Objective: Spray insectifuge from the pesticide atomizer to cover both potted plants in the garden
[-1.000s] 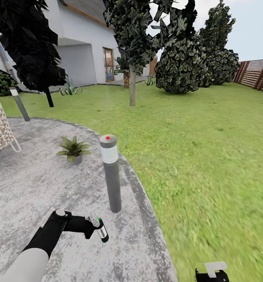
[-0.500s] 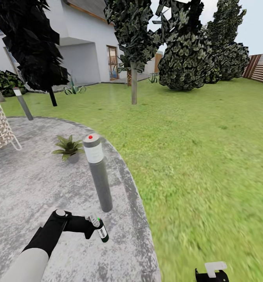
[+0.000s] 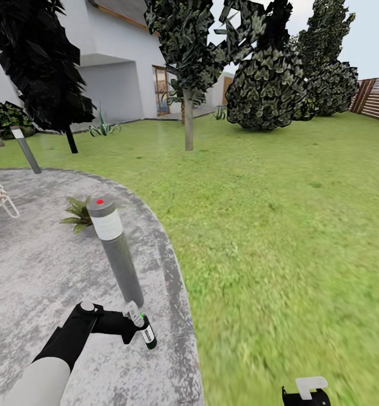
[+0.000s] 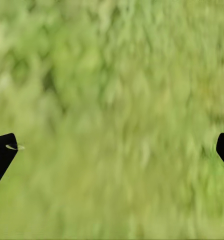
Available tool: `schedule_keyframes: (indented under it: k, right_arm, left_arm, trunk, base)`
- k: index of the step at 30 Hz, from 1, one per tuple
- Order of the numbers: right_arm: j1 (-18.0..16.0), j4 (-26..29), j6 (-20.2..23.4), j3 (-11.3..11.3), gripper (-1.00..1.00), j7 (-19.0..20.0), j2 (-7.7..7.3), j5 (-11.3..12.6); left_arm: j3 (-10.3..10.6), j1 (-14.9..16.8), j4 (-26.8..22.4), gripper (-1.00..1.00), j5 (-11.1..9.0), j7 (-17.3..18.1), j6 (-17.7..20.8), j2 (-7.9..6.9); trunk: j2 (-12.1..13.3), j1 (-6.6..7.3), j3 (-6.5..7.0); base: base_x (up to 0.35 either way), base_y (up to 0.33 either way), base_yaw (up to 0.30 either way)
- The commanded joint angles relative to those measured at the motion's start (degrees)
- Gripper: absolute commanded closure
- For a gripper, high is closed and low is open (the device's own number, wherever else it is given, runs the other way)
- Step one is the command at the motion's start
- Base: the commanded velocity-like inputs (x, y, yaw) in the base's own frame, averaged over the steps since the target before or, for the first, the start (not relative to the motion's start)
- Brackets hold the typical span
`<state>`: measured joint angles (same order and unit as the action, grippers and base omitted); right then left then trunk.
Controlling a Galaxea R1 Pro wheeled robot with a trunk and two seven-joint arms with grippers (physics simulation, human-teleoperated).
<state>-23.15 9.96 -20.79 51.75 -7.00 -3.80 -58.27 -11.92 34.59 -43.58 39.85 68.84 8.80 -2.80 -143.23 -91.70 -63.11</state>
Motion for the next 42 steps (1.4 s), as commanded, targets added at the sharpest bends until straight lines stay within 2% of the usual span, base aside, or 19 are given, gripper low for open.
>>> schedule_keyframes:
  k: [1,14,24,42]
  right_arm:
    - [-0.06,-0.13,-0.22,0.37,-1.0,-0.29,-0.03,-0.61]
    - [-0.06,-0.11,-0.38,0.37,-1.0,-0.3,0.18,-0.53]
    - [-0.06,-0.12,-0.22,0.37,-1.0,-0.3,0.19,-0.53]
    - [-0.06,-0.12,-0.22,0.37,-1.0,-0.3,0.19,-0.53]
  left_arm:
    - [-0.2,0.04,-0.1,1.0,0.24,0.42,0.6,0.04]
    - [-0.32,0.03,-0.1,1.0,0.23,0.42,0.6,-0.01]
    - [-0.69,0.04,-0.02,1.0,0.16,0.42,0.58,-0.01]
    - [-0.99,0.04,-0.01,1.0,-0.13,0.42,0.6,-0.01]
  trunk:
    - [-0.02,0.0,-0.05]
    - [-0.02,0.0,-0.05]
    - [-0.02,0.0,-0.05]
    - [-0.02,0.0,-0.05]
  base:
    - [0.085,-0.311,0.0]
    - [0.088,-0.311,0.0]
    - [0.254,-0.234,0.0]
    - [0.322,-0.077,0.0]
